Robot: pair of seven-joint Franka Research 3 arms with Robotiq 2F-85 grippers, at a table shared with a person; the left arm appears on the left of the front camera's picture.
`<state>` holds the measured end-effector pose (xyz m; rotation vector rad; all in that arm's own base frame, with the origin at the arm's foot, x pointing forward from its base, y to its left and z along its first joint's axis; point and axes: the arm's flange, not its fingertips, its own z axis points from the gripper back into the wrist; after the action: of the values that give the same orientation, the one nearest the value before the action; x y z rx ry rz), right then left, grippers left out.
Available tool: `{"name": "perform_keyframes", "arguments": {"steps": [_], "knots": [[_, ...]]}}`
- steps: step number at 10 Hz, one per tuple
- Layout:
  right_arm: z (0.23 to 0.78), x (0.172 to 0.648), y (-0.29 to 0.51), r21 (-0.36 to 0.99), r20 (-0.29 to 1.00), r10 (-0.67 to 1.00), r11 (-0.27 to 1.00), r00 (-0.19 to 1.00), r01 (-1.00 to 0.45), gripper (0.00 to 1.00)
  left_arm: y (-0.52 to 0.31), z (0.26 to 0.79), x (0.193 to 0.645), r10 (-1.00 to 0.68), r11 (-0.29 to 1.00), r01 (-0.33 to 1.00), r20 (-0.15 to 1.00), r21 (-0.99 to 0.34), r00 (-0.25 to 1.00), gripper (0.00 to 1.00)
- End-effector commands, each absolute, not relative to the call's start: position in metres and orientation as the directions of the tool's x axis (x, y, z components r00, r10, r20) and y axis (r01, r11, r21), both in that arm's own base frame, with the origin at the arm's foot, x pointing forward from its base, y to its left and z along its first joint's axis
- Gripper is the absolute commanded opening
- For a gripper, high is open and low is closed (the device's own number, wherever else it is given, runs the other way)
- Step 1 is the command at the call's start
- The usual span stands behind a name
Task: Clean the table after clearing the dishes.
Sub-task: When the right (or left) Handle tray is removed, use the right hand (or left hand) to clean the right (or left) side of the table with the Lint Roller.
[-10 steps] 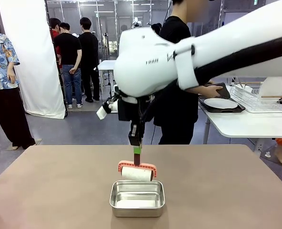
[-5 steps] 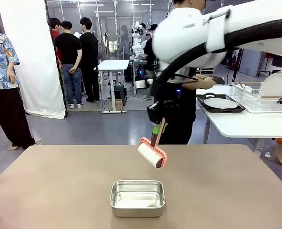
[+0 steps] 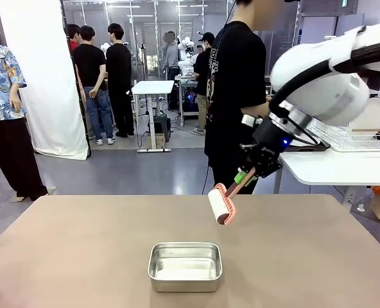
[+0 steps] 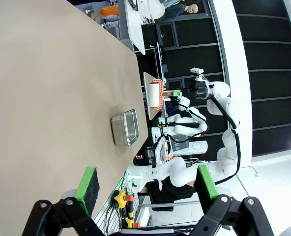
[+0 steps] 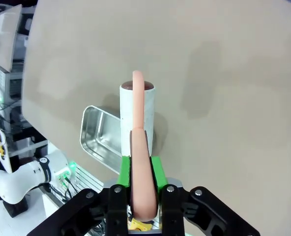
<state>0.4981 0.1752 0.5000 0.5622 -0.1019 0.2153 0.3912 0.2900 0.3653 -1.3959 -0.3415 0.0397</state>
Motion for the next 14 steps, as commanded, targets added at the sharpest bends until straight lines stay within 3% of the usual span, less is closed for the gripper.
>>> {"name": "perform_keyframes", "arguments": {"steps": [1, 9, 14], "knots": [[0.473, 0.491, 0.158, 0.603, 0.197, 0.171, 0.755, 0.965, -0.257, 0.21, 0.29, 0.366, 0.388, 0.233, 0.181, 0.172, 0.212, -0.968, 0.949, 1.0], [0.467, 0.496, 0.152, 0.591, 0.176, 0.169, 0.769, 0.97, -0.241, 0.21, 0.29, 0.366, 0.388, 0.233, 0.181, 0.172, 0.212, -0.968, 0.949, 1.0], [0.436, 0.527, 0.106, 0.689, 0.099, 0.019, 0.72, 0.995, -0.082, 0.21, 0.29, 0.366, 0.388, 0.233, 0.181, 0.172, 0.212, -0.968, 0.949, 1.0]]}}
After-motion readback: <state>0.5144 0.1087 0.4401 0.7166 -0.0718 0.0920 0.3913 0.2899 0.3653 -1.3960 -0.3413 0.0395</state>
